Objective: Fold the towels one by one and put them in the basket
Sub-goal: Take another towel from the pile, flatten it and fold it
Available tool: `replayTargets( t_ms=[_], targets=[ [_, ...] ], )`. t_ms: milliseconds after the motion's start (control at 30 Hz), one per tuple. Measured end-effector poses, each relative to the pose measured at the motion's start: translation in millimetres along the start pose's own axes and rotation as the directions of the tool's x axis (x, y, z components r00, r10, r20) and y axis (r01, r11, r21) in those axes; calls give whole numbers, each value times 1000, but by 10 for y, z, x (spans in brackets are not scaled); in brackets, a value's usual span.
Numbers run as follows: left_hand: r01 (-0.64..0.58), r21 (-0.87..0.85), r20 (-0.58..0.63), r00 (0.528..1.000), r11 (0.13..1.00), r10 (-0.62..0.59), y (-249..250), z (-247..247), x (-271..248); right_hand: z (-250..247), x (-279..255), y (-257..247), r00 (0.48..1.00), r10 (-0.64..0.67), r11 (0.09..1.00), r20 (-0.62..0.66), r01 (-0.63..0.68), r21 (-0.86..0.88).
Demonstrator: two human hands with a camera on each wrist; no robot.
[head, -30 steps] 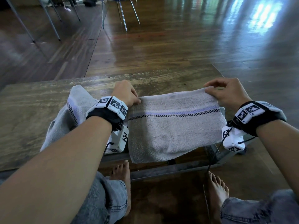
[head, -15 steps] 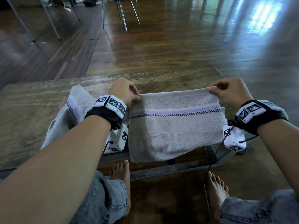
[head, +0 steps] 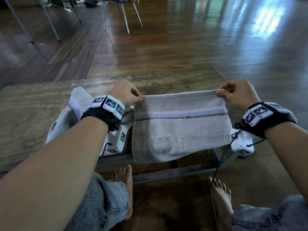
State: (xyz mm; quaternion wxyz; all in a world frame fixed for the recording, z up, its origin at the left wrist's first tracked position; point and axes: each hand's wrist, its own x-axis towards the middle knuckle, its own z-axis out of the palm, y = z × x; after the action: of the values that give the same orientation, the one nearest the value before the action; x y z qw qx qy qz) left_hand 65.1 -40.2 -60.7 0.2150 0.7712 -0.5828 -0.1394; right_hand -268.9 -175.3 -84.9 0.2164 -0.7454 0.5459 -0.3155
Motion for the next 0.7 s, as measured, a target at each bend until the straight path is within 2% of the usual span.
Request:
replayTargets(
  t_ms=[133,300,400,500,633,700],
  targets=[
    [-16,1,-2,1000,1000,16,24,-35,-13,-95,2,48,1000,-2,1000,16,2,-14],
    [-33,-13,-58,998,999,32,73,-110,-52,-248,31,80,992,-45,997,114,51,-51],
    [23,-22,72,997,1000,-21,75,-133,-80,-320,11,72,979,-26,982,201,62,-176],
    [114,-63,201,974,992,-99,62,-45,-140,-358,-51,29,961,36,959,273,44,-279],
    [194,-141,265,952,971,-152,48,53,-149,-337,-86,-45,960,95,943,265,-1,-333],
    [218,-144,277,945,965,-173,51,55,-120,-316,-86,-82,941,169,946,294,-71,-316]
  ],
)
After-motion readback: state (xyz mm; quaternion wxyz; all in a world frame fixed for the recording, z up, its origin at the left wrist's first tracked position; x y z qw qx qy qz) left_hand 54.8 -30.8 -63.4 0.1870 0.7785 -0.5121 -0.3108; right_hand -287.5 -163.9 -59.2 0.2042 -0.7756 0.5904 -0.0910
